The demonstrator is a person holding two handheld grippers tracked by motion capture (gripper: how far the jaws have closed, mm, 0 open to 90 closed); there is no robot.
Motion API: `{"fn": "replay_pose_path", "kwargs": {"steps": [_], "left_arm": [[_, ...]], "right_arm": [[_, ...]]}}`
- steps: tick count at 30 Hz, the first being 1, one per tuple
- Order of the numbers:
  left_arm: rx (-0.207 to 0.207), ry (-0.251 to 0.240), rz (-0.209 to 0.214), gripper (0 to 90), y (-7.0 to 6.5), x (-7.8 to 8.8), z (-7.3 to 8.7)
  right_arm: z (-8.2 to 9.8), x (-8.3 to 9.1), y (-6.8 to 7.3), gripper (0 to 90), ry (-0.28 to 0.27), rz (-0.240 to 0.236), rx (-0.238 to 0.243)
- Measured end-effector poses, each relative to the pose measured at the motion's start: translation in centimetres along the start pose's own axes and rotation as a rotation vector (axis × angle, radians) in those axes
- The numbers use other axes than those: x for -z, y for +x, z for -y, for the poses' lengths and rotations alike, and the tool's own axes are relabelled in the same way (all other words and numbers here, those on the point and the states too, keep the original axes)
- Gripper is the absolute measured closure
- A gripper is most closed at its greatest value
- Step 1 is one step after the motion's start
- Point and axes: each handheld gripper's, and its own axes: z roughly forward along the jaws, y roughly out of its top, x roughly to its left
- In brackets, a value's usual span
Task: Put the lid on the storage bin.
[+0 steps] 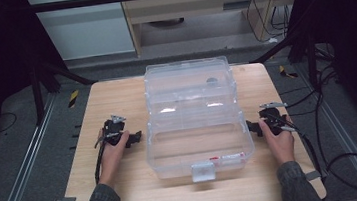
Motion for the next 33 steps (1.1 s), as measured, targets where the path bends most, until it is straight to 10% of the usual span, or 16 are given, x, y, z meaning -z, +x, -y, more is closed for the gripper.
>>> {"fn": "replay_pose_path", "kwargs": {"steps": [20, 23, 27, 28, 33], "left_arm": [[-0.037, -0.047, 0.030, 4.1, -1.0, 3.2, -0.8], [0.015, -0.058, 0.146, 5.9, -1.5, 5.0, -1.3], [-0.056, -0.057, 0.130, 5.4, -1.9, 6.6, -2.0], [-0.083, -0.065, 0.122, 5.3, -1.9, 7.7, -2.3], [-0.101, -0.074, 0.098, 5.0, -1.8, 9.6, -2.8]], "right_arm": [[1.0, 1.3, 0.1, 5.0, -0.009, -0.037, 0.047], [0.8, 3.2, 0.5, 10.1, 0.000, 0.061, 0.220], [0.7, 5.0, 1.2, 12.0, 0.006, 0.100, 0.282], [0.5, 6.5, 1.4, 12.5, 0.015, 0.107, 0.365], [-0.3, 9.5, 2.1, 12.2, 0.008, 0.022, 0.381]]}}
